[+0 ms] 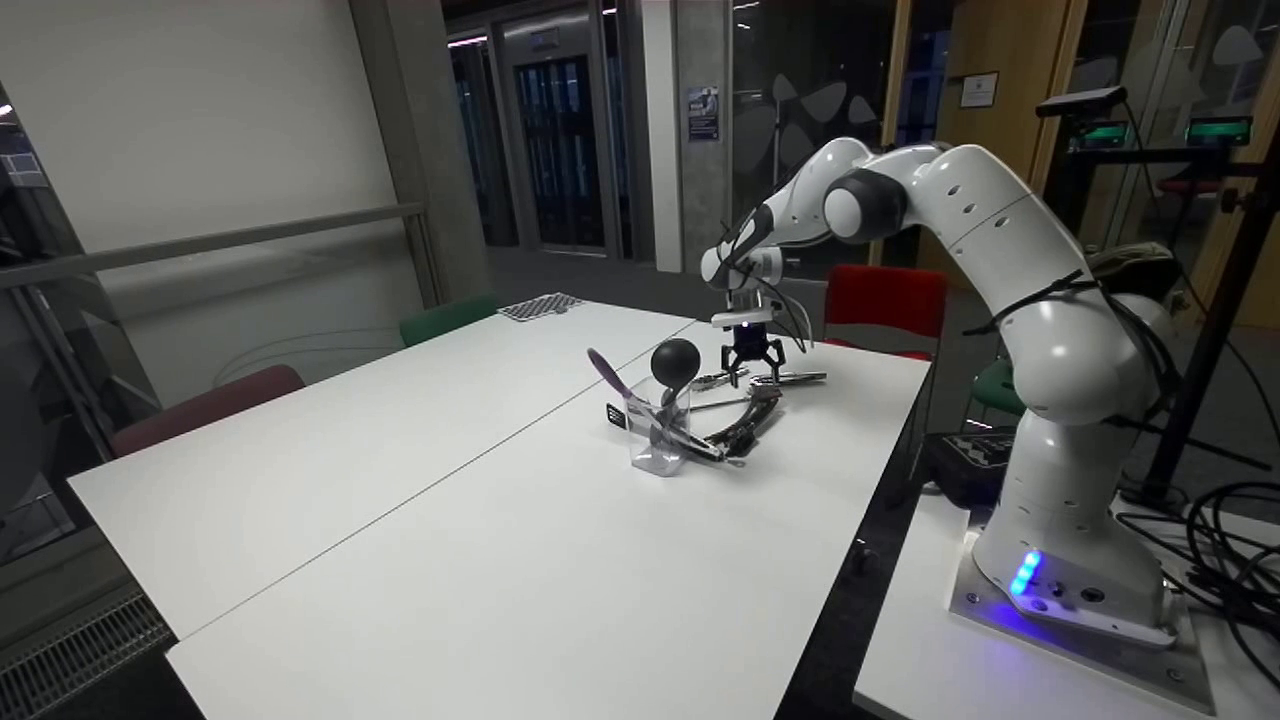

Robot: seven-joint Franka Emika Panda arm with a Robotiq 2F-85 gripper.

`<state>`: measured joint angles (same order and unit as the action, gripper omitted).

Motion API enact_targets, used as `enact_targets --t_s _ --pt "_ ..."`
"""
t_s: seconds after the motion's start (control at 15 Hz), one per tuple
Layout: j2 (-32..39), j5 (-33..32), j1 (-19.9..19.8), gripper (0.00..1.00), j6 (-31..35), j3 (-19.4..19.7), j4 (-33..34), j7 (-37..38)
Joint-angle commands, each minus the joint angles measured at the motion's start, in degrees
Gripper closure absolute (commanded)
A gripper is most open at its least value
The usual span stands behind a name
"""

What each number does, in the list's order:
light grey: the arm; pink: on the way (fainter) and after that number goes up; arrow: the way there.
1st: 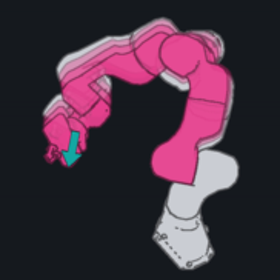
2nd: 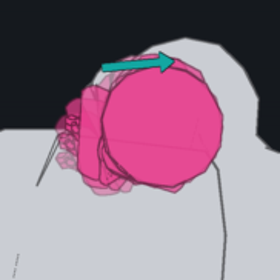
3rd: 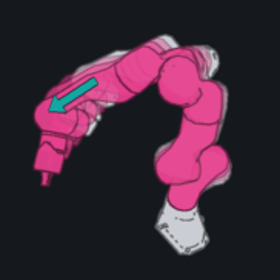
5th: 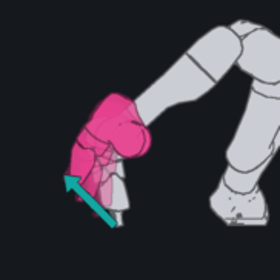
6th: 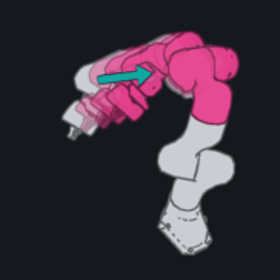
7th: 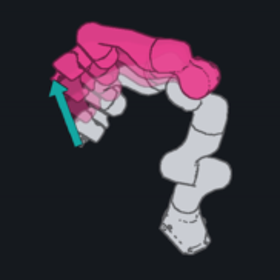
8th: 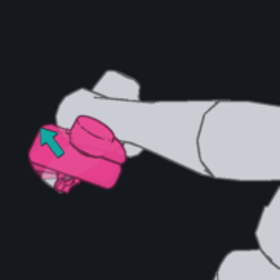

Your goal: Put the brush in the clear cup

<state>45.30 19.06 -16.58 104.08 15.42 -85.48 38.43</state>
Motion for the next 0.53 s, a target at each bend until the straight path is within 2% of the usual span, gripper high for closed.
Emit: enact_targets --t_s 0.0,0.47 --pt "3.82 -0.78 -0.88 0.0 -1.98 -1.17 4.26 -0.81" --pt "8.93 -0.46 -1.75 0.0 -3.07 -1.83 9.84 -1.01"
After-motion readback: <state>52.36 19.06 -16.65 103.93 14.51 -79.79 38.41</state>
